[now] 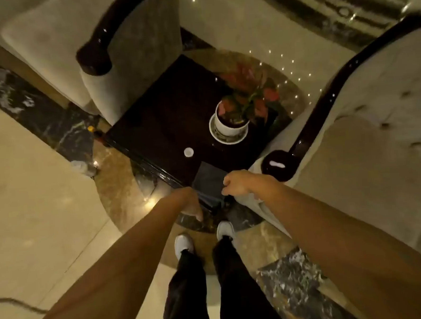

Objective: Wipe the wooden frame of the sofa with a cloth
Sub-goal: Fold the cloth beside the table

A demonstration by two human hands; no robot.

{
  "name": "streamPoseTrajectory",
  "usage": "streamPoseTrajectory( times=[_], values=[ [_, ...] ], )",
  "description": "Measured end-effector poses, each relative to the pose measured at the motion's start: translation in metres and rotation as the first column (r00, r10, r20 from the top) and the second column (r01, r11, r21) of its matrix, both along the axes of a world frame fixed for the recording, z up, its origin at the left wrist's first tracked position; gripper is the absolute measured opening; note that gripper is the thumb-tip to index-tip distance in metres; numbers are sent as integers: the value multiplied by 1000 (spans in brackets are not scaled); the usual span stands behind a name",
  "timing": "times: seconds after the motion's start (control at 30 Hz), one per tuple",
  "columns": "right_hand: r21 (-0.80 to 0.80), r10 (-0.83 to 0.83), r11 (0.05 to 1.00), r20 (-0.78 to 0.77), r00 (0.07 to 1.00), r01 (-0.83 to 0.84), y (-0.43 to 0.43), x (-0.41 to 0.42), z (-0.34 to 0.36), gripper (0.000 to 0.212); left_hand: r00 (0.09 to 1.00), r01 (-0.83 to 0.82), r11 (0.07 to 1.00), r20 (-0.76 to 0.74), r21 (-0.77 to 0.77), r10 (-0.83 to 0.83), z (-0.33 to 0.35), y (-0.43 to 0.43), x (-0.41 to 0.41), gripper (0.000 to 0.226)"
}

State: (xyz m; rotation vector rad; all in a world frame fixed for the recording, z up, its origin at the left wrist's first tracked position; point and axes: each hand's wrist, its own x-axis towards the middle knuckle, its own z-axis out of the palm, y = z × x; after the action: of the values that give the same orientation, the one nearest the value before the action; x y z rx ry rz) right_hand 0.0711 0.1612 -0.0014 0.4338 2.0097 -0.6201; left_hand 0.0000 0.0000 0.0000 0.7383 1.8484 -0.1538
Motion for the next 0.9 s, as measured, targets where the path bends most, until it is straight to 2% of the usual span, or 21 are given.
streamPoseTrajectory(
  times=[0.07,0.17,0.2,0.27,0.33,0.43,0.5,0.53,0.6,0.67,0.7,0.77,0.8,0.83,0.9],
  values=[
    [29,-21,999,-5,1000,21,2,-3,-41,22,996,-94,996,7,11,94,-41,5,-4,57],
    [46,-137,990,51,989,135,8,-8,-115,57,969,-243,968,-24,58,244,-110,22,-8,53],
    [48,-200,979,17,980,199,17,-15,-153,59,954,-290,951,-50,110,297,-149,39,-13,50],
    [31,-339,939,-54,939,341,17,-17,-190,53,900,-358,899,-164,253,405,-185,51,-15,45],
    [-18,-488,873,-64,871,488,13,-15,-226,50,839,-401,849,-235,344,491,-219,62,-13,44],
    [-2,-689,713,-190,700,701,3,-10,-262,40,750,-542,753,-189,372,634,-255,73,-10,59],
    [-2,-798,539,-322,510,842,-2,-7,-277,46,652,-658,649,-143,383,745,-270,74,-8,67],
    [-42,-854,433,-339,395,900,-2,-5,-283,52,586,-724,571,-92,386,805,-274,74,-9,66],
    [-103,-947,245,-241,214,964,-2,0,-286,62,501,-807,473,-14,352,865,-277,73,-9,58],
    [-154,-991,112,-83,101,982,-3,6,-278,67,531,-811,499,26,304,847,-269,69,-7,48],
    [-173,-997,79,-6,79,982,-5,11,-268,68,534,-818,491,77,301,842,-262,66,-3,38],
    [-216,-991,79,88,100,973,-4,28,-232,63,449,-877,369,253,307,857,-234,64,5,13],
    [-243,-986,65,131,99,968,-1,39,-207,60,408,-898,309,333,312,850,-214,63,9,7],
    [-297,-978,30,189,90,954,3,51,-183,59,418,-891,289,383,350,824,-196,62,11,10],
    [-449,-954,-122,300,21,885,13,78,-130,66,505,-843,301,468,445,725,-151,64,17,17]
  ],
)
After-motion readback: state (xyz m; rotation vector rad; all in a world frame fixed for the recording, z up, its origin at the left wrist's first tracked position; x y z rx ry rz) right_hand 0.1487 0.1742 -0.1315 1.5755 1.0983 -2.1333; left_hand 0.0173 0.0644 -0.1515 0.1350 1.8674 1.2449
